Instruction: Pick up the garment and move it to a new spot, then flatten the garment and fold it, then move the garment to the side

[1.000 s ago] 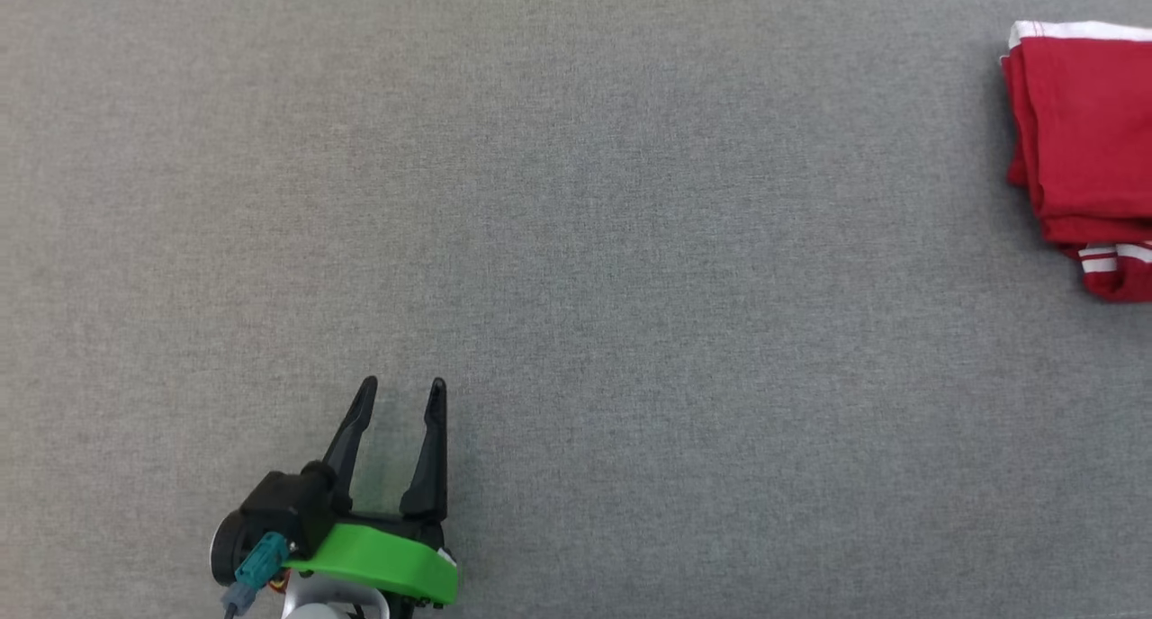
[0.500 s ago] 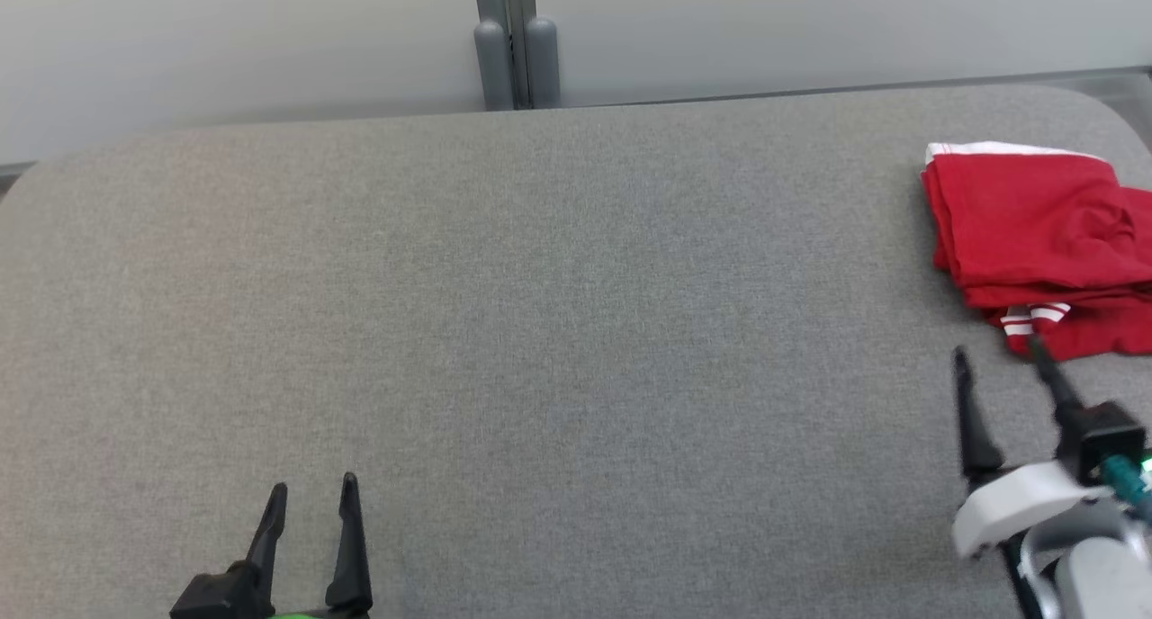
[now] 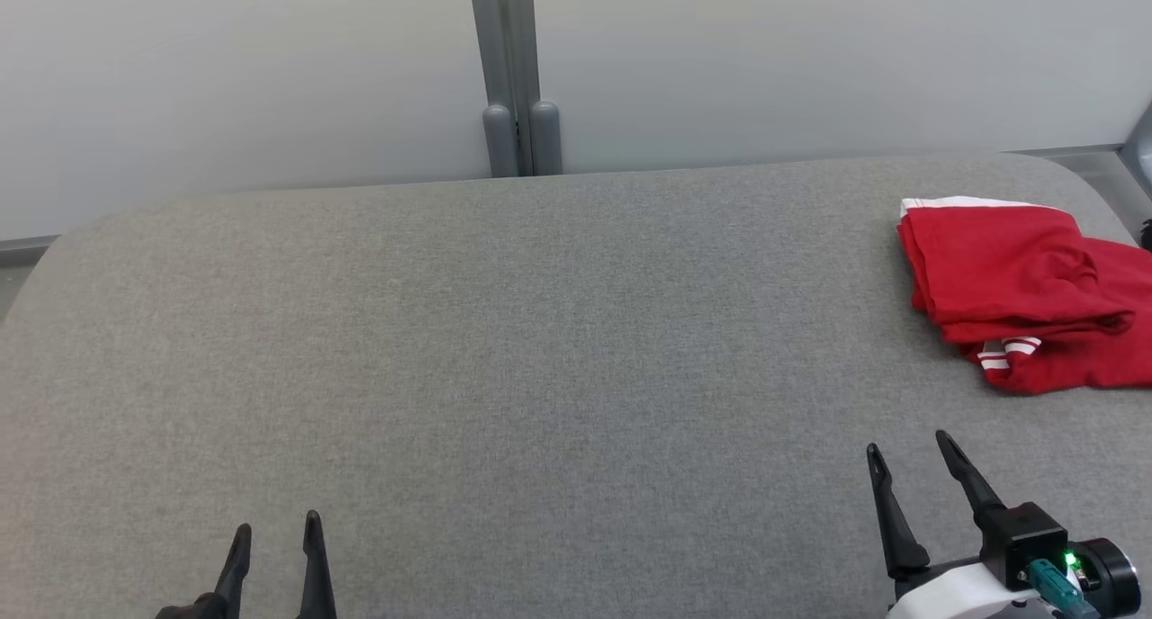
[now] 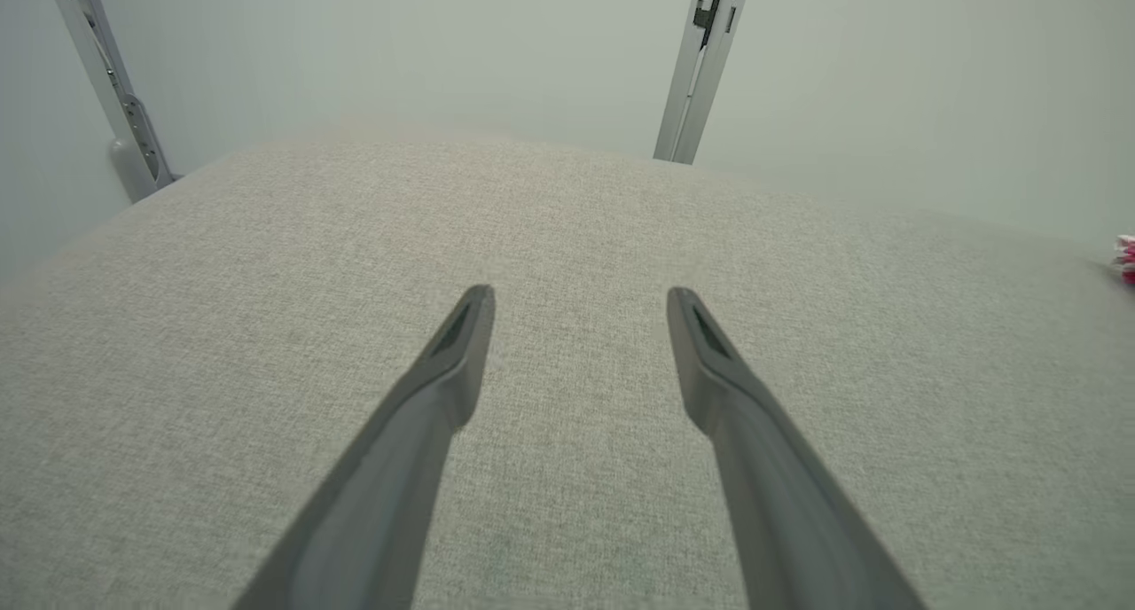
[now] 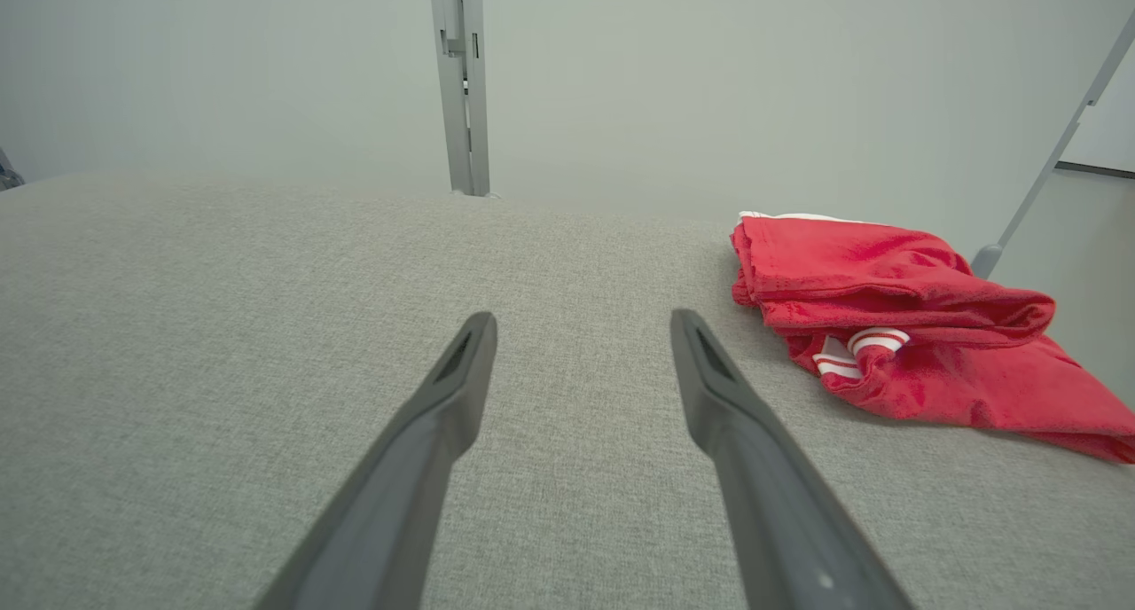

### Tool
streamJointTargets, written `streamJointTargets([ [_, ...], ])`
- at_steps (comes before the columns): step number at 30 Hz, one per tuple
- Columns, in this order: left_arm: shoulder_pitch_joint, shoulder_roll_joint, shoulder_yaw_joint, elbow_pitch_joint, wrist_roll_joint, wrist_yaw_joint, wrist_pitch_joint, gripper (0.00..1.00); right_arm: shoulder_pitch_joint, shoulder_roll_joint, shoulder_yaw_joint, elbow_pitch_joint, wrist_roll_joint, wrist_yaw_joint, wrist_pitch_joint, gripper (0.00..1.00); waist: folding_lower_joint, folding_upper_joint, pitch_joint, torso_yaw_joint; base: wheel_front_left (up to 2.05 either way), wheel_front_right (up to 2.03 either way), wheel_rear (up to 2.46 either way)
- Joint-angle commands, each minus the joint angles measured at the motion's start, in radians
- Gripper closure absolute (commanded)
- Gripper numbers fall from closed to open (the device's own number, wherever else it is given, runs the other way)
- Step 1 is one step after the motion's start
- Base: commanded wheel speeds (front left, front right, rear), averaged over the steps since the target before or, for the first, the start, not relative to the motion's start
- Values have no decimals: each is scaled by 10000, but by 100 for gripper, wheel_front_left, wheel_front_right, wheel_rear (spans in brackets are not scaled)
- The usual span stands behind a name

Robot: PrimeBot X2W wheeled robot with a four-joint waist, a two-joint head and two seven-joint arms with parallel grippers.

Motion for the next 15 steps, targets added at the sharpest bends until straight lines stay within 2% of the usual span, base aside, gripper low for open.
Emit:
streamJointTargets([
  [1,-43,41,-65,50,24,-103,-25,0,180,67,-144,-58,-134,-15,-39,0,0,0,-56,131,0,0,0],
  [10,-378,39,-433,393,-115,-420,-25,0,22,134,-889,29,-372,-15,-40,0,0,0,-91,206,0,0,0],
  [15,-683,41,-571,239,-187,-444,-27,0,-108,153,-1007,-84,-425,-15,-40,0,0,0,153,189,0,0,0],
])
